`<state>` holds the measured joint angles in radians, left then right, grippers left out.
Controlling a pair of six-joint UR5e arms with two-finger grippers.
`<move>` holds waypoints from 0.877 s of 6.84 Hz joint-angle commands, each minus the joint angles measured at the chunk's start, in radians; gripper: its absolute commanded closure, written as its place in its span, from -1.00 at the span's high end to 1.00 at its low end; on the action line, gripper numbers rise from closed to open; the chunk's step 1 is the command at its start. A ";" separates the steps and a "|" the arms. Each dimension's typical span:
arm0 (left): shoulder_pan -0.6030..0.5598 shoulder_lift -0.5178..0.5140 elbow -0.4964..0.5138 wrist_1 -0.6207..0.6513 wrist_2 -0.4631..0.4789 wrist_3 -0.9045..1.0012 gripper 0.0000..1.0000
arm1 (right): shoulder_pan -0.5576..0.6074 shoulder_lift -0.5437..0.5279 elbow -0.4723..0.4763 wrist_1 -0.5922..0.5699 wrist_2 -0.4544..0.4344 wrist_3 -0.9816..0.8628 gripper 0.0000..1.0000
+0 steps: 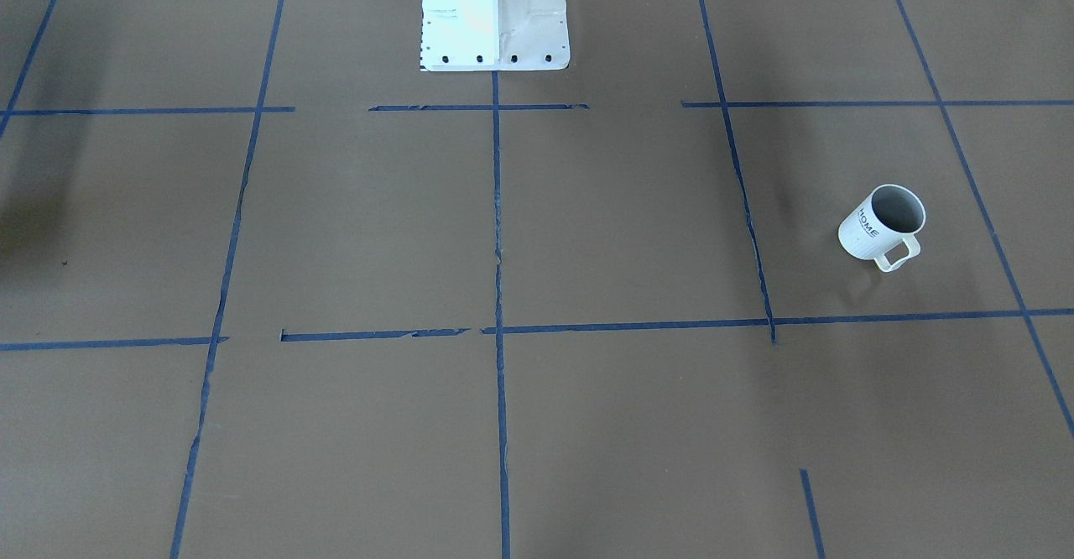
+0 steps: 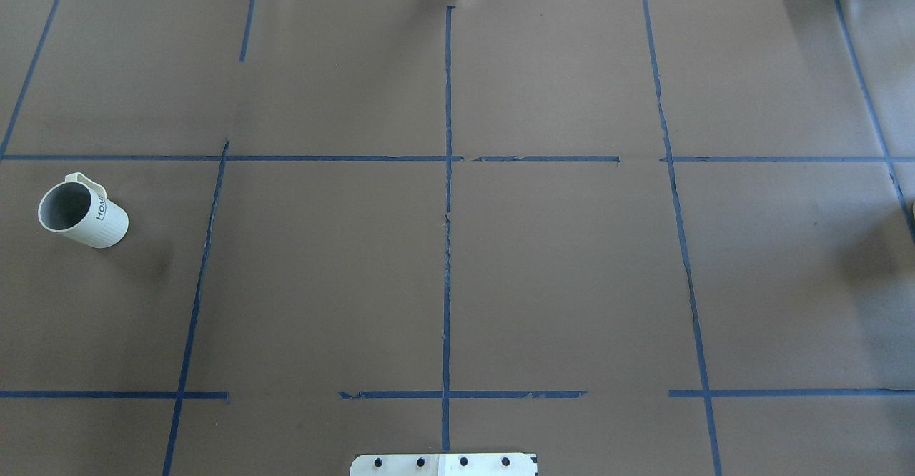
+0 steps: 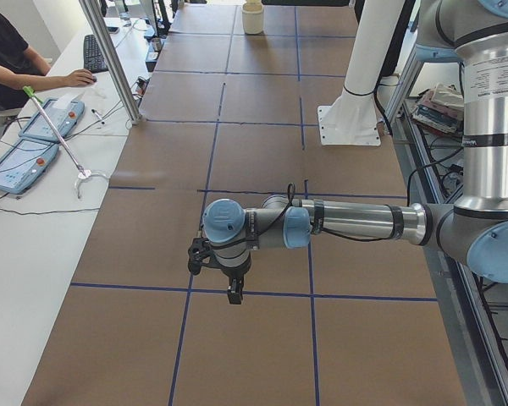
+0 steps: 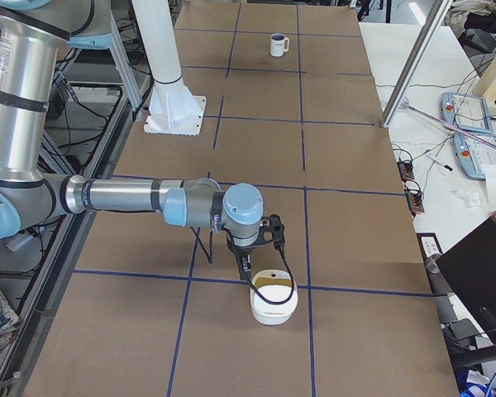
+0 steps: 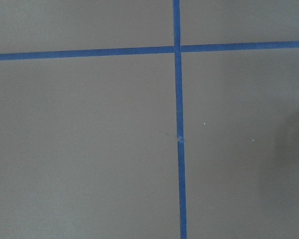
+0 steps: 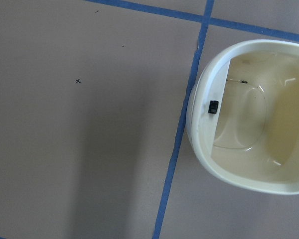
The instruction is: Left arm hands cup to right arm to dump lemon
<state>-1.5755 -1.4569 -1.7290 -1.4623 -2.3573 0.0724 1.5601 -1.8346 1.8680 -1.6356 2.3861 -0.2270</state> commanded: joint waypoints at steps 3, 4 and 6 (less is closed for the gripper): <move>0.000 0.012 -0.043 -0.003 -0.013 -0.020 1.00 | 0.000 -0.002 0.002 0.002 0.002 -0.002 1.00; 0.006 0.013 -0.072 -0.003 -0.011 -0.022 1.00 | 0.000 -0.018 0.003 0.023 0.018 0.002 1.00; 0.100 0.003 -0.098 -0.033 -0.013 -0.071 1.00 | -0.003 -0.087 0.002 0.196 0.065 -0.005 1.00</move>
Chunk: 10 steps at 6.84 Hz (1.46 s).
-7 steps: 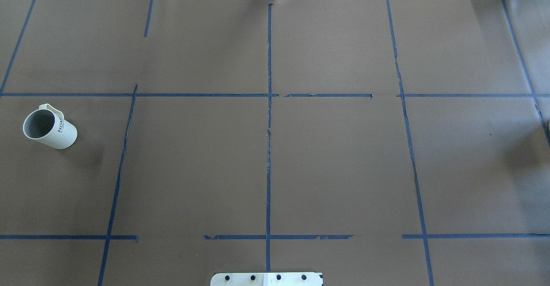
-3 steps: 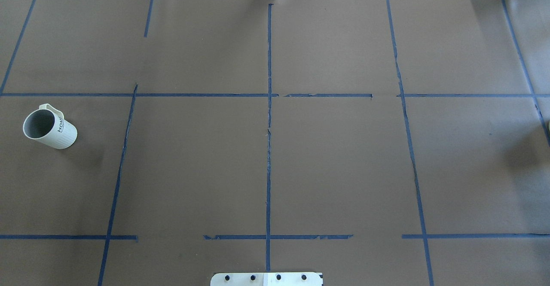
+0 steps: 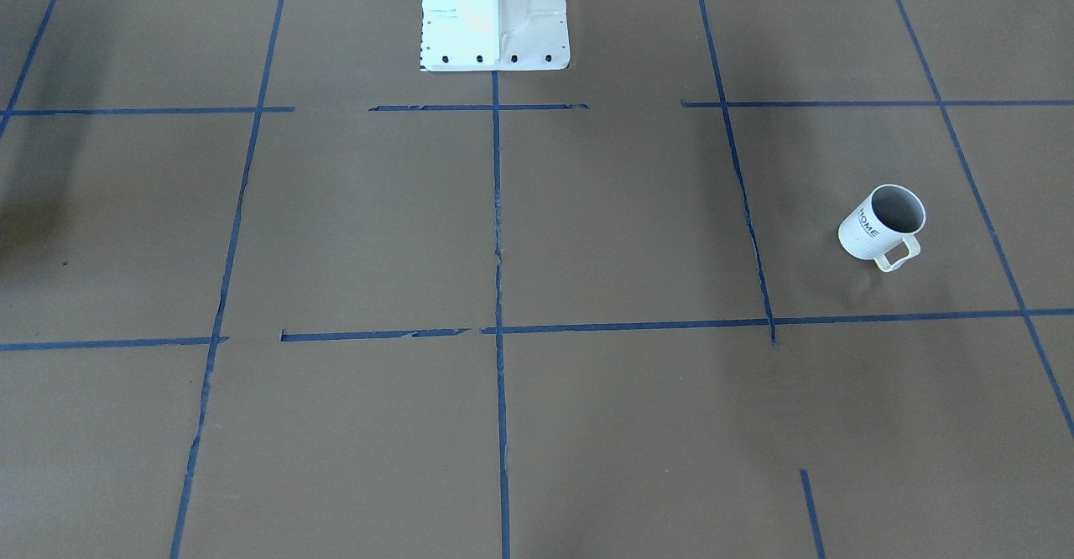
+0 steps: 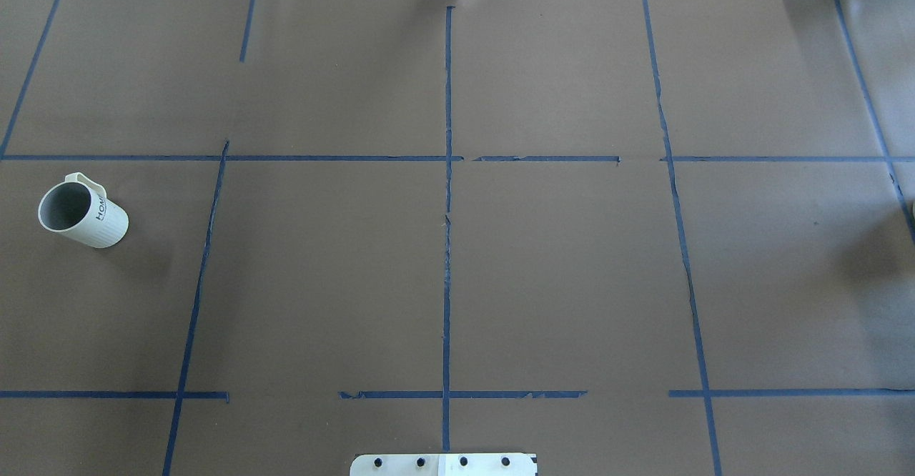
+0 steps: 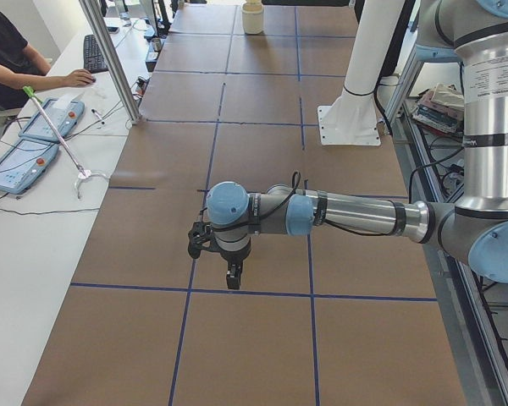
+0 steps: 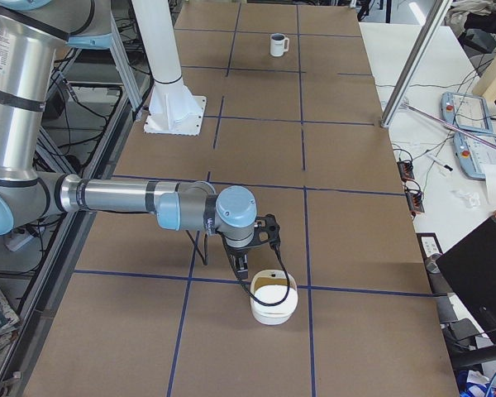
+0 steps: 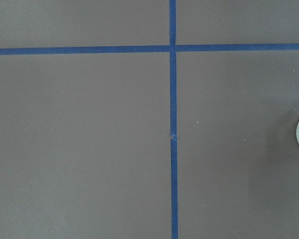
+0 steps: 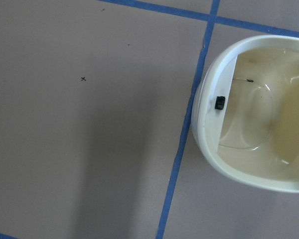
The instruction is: Left arm hands cup to right arm to dump lemon
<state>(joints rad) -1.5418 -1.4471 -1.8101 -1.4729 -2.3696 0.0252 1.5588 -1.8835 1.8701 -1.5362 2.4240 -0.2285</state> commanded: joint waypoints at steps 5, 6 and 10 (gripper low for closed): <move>0.252 -0.090 0.059 -0.299 0.000 -0.424 1.00 | -0.074 -0.032 0.030 0.137 0.052 0.058 0.99; 0.273 -0.122 0.093 -0.299 0.000 -0.430 1.00 | -0.094 -0.032 0.030 0.174 0.053 0.060 0.98; 0.385 -0.136 0.118 -0.313 0.003 -0.531 1.00 | -0.094 -0.042 0.026 0.195 0.055 0.055 1.00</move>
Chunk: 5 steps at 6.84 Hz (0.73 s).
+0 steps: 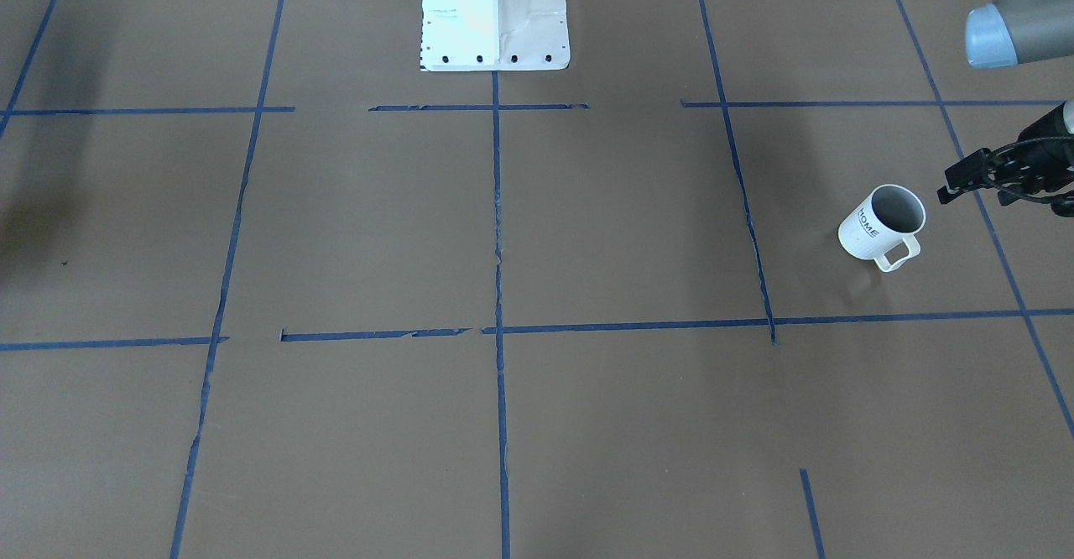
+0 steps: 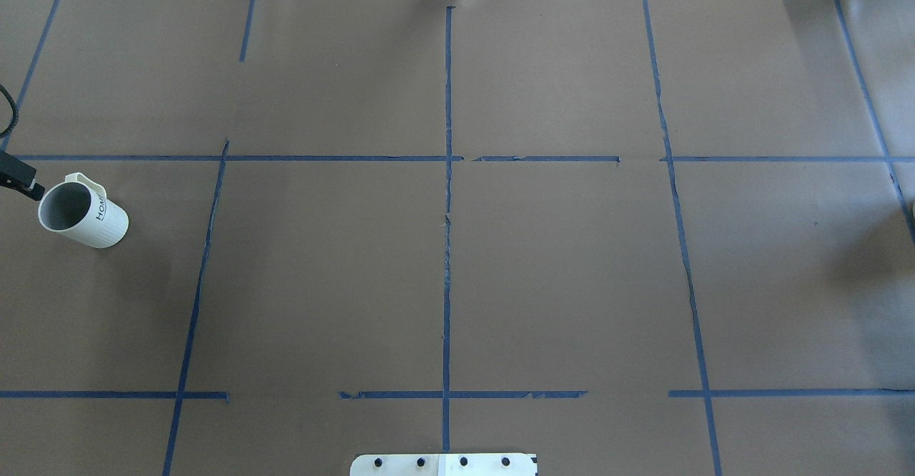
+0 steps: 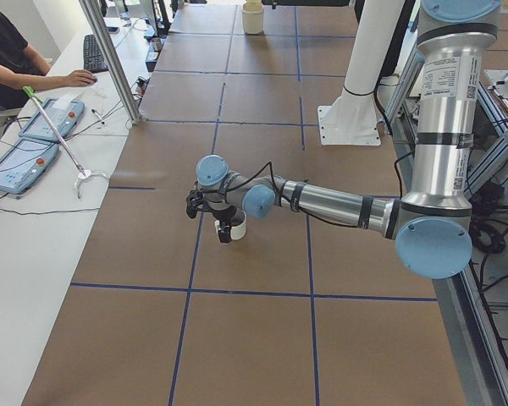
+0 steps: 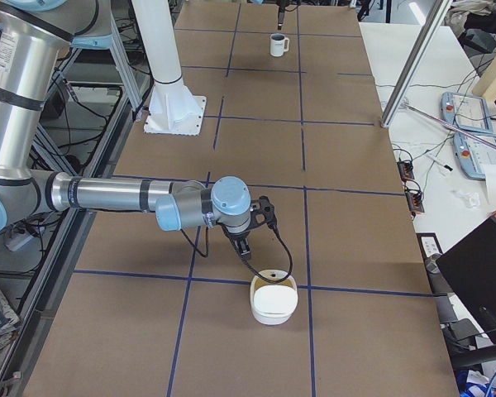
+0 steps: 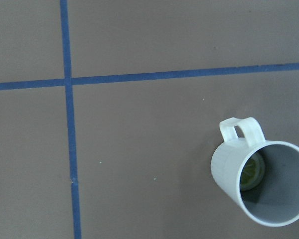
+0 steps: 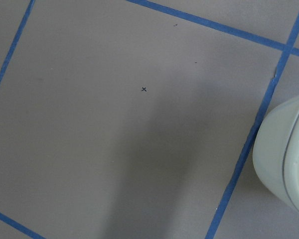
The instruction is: Left arm hands cup to right arm to dump lemon
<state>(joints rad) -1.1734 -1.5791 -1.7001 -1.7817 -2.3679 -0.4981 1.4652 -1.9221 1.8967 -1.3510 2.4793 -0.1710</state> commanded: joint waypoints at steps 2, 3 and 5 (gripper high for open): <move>0.029 -0.013 0.086 -0.121 0.001 -0.011 1.00 | 0.000 -0.003 -0.001 0.018 0.000 -0.004 1.00; 0.029 -0.019 0.115 -0.158 -0.001 -0.013 0.99 | 0.000 -0.003 -0.005 0.018 0.001 -0.001 1.00; 0.046 -0.024 0.117 -0.160 0.001 -0.014 0.63 | 0.000 -0.003 -0.007 0.016 0.001 -0.001 0.99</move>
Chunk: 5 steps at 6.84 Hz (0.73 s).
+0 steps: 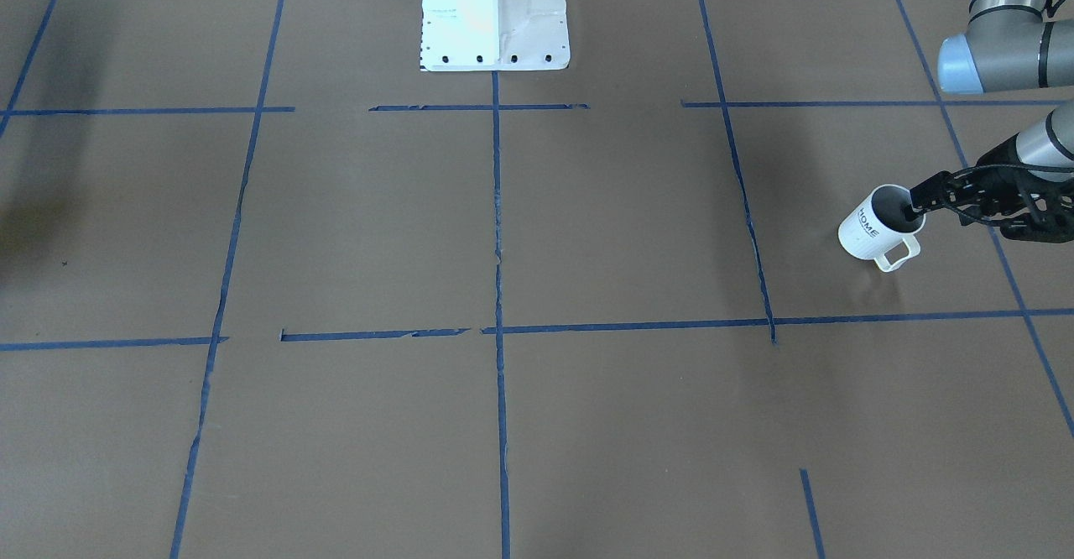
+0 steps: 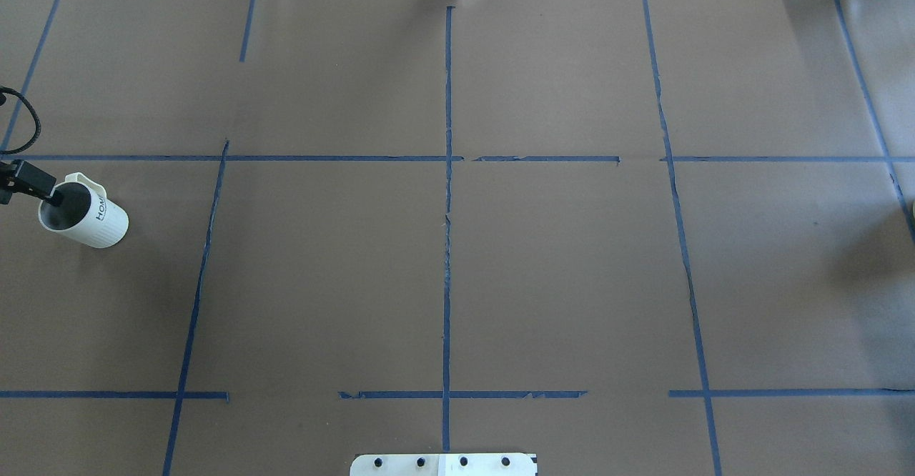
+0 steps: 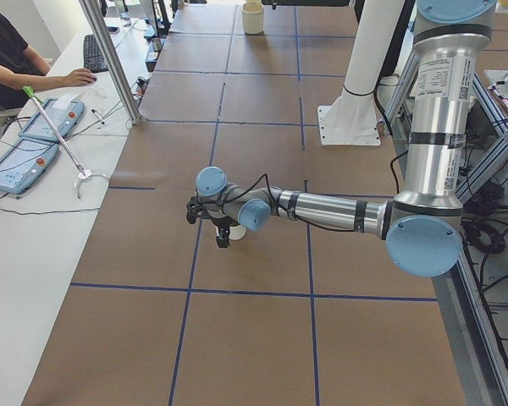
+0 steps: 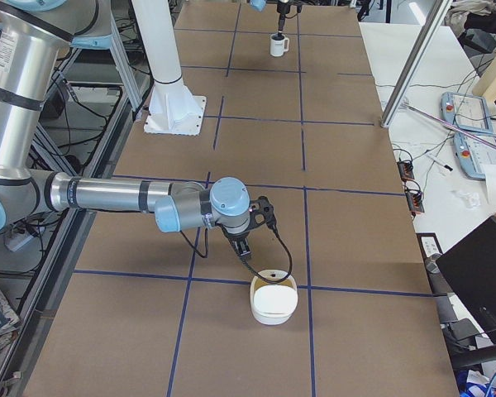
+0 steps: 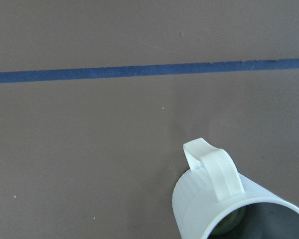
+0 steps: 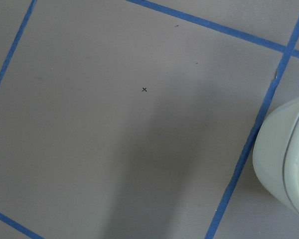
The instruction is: Left arm hands cup to right arm to dump lemon
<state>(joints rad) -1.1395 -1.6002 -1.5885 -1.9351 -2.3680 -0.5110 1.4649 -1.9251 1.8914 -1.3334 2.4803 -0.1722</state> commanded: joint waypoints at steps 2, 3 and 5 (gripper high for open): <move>0.038 -0.007 0.005 -0.018 0.001 -0.047 -0.18 | 0.000 0.000 -0.002 0.002 0.000 0.000 0.96; 0.038 -0.007 0.001 -0.018 0.001 -0.070 -0.78 | 0.000 0.000 -0.002 0.003 0.000 0.000 0.96; 0.038 -0.007 -0.071 -0.008 0.010 -0.177 -1.00 | 0.000 0.002 0.001 0.003 0.000 0.000 0.97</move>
<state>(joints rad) -1.1022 -1.6075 -1.6114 -1.9495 -2.3645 -0.6269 1.4650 -1.9249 1.8914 -1.3301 2.4804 -0.1718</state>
